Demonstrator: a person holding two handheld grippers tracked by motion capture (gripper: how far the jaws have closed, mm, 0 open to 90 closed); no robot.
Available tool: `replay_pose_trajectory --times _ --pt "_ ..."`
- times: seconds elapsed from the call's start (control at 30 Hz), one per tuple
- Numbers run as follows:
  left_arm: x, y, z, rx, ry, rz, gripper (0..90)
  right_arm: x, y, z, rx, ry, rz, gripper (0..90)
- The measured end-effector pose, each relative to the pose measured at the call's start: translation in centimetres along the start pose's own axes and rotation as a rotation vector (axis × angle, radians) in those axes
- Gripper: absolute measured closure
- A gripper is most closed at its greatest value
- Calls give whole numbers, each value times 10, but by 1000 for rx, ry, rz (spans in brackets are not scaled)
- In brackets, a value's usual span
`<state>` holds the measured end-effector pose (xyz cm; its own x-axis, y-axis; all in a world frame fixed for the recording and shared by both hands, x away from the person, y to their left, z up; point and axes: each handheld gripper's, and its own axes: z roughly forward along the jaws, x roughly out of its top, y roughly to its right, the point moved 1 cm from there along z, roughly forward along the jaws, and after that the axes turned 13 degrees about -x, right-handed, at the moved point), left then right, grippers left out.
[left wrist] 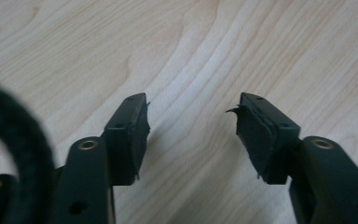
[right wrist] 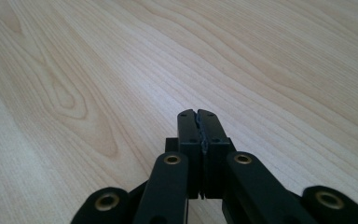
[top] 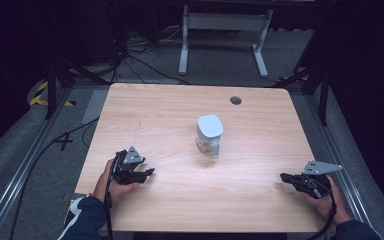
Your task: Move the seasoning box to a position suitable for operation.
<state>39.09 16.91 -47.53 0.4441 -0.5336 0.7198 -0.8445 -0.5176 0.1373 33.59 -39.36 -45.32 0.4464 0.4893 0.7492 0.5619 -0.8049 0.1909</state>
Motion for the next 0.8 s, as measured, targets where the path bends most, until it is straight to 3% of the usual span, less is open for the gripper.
replay_pose_trajectory --times 0.07,0.1,0.17,0.2,0.23,0.37,0.57,0.63,0.8 --pt "3 2 2 -1 2 11 405 1 1 0 -2 6 18 742" --pt "3 2 4 -5 -2 16 386 2 2 0 2 5 43 733" --pt "3 2 7 -17 -17 11 358 4 1 1 7 24 46 650" --pt "3 2 7 -17 -17 11 333 4 1 1 7 24 46 650" --pt "2 1 8 -25 -20 7 322 12 -4 3 21 23 56 535" --pt "-2 -1 8 -43 2 -44 297 25 -15 8 43 43 34 495" --pt "-4 -1 8 -36 20 -47 285 42 -29 18 78 42 -4 471" --pt "-4 0 10 -13 21 -32 283 51 -34 23 84 53 -17 456" --pt "-4 0 10 -13 18 -28 265 88 -56 37 122 98 -42 429"
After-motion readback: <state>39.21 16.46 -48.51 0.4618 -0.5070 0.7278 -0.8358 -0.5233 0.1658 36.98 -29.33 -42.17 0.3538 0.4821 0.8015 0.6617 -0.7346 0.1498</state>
